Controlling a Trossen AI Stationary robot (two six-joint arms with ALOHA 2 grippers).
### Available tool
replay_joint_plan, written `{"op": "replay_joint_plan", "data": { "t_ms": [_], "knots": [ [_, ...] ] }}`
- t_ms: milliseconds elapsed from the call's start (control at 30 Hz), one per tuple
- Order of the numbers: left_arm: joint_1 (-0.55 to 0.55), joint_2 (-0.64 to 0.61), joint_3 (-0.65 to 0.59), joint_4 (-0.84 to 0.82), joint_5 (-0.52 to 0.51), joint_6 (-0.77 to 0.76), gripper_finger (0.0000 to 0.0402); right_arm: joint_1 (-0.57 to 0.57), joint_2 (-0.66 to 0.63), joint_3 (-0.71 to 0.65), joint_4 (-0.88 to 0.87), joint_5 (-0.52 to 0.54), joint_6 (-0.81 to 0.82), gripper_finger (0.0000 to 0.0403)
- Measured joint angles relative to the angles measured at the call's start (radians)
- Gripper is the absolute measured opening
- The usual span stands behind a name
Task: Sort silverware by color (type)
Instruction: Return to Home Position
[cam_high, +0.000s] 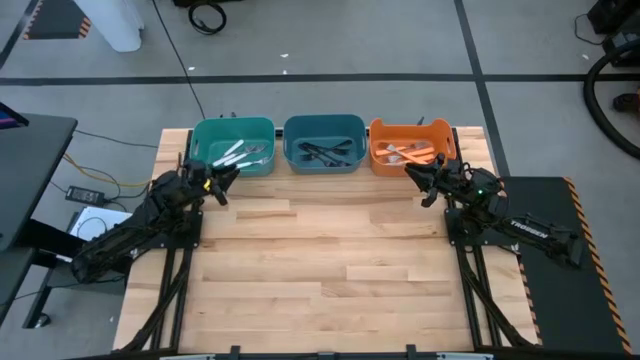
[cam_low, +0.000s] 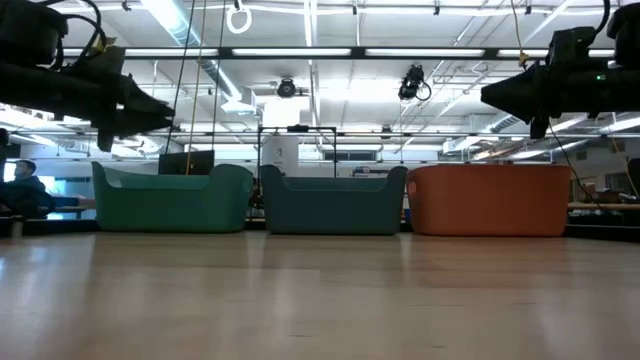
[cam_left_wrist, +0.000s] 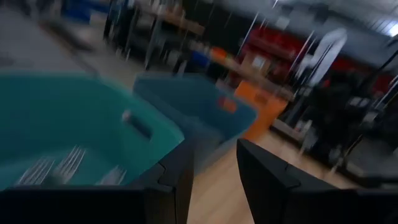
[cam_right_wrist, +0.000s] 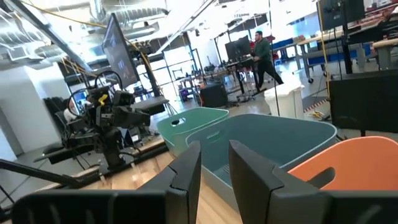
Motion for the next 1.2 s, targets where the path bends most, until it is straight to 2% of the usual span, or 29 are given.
{"op": "replay_joint_plan", "data": {
  "t_ms": [67, 200, 1200],
  "knots": [
    [0.0, 0.0, -0.041, 0.117, 0.0, -0.001, 0.013, 0.0, -0.003, 0.0, 0.002, 0.0, 0.0, 0.009],
    [0.0, 0.0, -0.043, 0.156, 0.002, -0.001, 0.013, 0.0, -0.002, 0.0, 0.001, 0.0, 0.0, 0.009],
    [0.002, 0.002, -0.043, 0.161, 0.002, -0.001, 0.0131, -0.003, -0.006, 0.0, 0.001, 0.0, 0.0, 0.009]
  ]
}}
